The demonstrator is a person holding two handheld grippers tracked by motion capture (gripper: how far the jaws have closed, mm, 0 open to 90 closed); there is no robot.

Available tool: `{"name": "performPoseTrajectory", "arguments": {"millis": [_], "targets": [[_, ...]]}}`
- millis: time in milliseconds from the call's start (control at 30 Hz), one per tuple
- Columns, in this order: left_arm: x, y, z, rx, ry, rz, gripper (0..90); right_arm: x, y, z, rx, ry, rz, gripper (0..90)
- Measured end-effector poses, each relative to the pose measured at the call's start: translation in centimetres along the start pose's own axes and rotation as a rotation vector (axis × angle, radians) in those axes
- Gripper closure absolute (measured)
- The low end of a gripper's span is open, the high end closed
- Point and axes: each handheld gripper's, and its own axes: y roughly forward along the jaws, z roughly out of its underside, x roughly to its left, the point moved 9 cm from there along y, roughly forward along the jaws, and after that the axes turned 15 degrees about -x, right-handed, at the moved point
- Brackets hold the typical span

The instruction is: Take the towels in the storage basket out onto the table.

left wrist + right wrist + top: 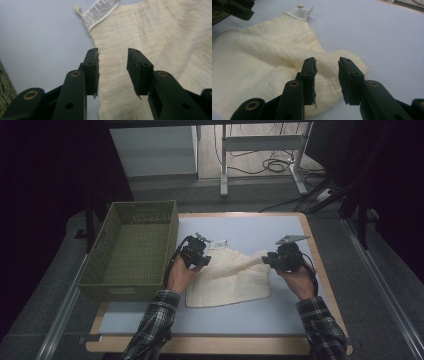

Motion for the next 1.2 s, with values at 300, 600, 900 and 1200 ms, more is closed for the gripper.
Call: {"name": "performPoseTrajectory", "arguments": {"millis": [300, 600, 900, 1200], "targets": [[-3.1, -1.0, 0.1, -0.023, 0.022, 0.089, 50.2, 0.9, -3.0, 3.9, 0.037, 0.009, -0.034, 66.6], [-5.8, -3.4, 2.4, -0.055, 0.03, 0.166, 55.3, 3.0, -4.7, 6.8, 0.046, 0.012, -0.083, 65.1], [-6.6, -6.0, 6.7, -0.06, 0.037, 0.184, 56.0, 4.1, -4.5, 8.6, 0.045, 0.001, -0.101, 62.7], [-6.2, -7.2, 10.2, -0.059, 0.054, 0.143, 50.4, 5.0, -3.3, 9.0, 0.049, -0.01, -0.103, 60.0]]}}
